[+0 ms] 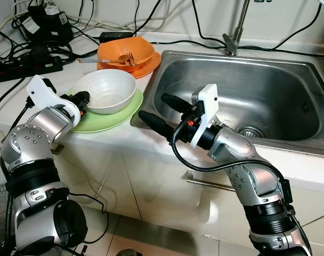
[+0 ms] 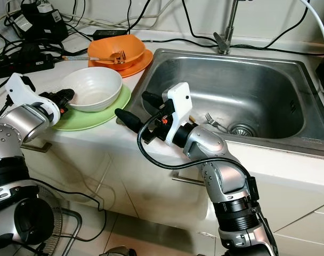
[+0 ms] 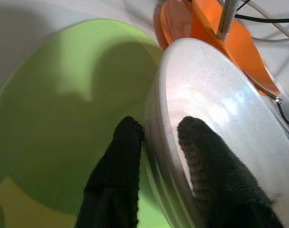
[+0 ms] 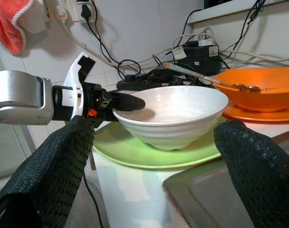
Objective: Kitchen organization
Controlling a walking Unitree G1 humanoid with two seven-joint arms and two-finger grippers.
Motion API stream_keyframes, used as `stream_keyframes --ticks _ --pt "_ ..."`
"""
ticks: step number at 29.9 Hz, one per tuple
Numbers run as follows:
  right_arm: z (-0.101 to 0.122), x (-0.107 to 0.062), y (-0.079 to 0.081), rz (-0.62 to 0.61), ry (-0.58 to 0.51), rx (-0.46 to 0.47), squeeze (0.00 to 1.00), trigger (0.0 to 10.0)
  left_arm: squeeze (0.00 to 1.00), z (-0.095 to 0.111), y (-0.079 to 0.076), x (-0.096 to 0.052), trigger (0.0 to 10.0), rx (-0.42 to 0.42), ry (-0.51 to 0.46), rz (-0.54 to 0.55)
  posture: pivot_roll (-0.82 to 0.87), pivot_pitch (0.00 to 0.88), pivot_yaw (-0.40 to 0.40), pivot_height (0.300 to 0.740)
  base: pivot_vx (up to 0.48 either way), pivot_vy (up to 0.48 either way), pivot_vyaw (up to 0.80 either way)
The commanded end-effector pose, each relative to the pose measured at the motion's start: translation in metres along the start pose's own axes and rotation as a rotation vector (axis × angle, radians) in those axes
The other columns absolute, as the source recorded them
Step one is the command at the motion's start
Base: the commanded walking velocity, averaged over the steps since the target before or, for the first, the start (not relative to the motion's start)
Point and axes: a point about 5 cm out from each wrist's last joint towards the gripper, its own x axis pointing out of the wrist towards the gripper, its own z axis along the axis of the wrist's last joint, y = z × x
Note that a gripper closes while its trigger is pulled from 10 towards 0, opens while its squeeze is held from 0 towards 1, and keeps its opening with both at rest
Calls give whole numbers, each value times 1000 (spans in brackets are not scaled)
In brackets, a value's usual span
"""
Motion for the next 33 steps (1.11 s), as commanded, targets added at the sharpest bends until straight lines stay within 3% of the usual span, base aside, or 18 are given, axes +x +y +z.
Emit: stream_keyframes --ticks 1,7,11,20,22,23,24,25,33 --pt "2 3 1 5 -1 -16 0 10000 0 -2 5 0 0 3 -7 14 -3 20 98 740 0 0 0" --pt "2 3 0 5 0 -16 0 10000 0 4 5 -2 0 38 -104 15 -5 20 94 740 0 0 0" --pt "1 3 0 6 5 -13 0 10000 0 4 -4 -7 0 75 -223 -61 -8 20 84 740 0 0 0" --pt "1 6 -2 -8 10 4 0 10000 0 -8 -12 -12 0 128 -320 -154 -9 23 75 740 0 0 0" --pt "2 7 -4 -27 9 25 0 10000 0 -6 -18 -16 0 212 -394 -181 -10 24 75 740 0 0 0" --pt "2 7 -4 -27 9 25 0 10000 0 -6 -18 -16 0 212 -394 -181 -10 24 75 740 0 0 0" --pt "2 9 -6 -45 10 42 0 10000 0 -5 -25 -21 0 290 -464 -214 -11 25 74 740 0 0 0" --pt "2 10 -7 -49 10 48 0 10000 0 -5 -27 -22 0 313 -482 -224 -11 24 74 740 0 0 0" --pt "6 17 -10 -89 -17 131 0 10000 0 -16 -47 -28 0 413 -535 -311 -12 25 67 740 0 0 0"
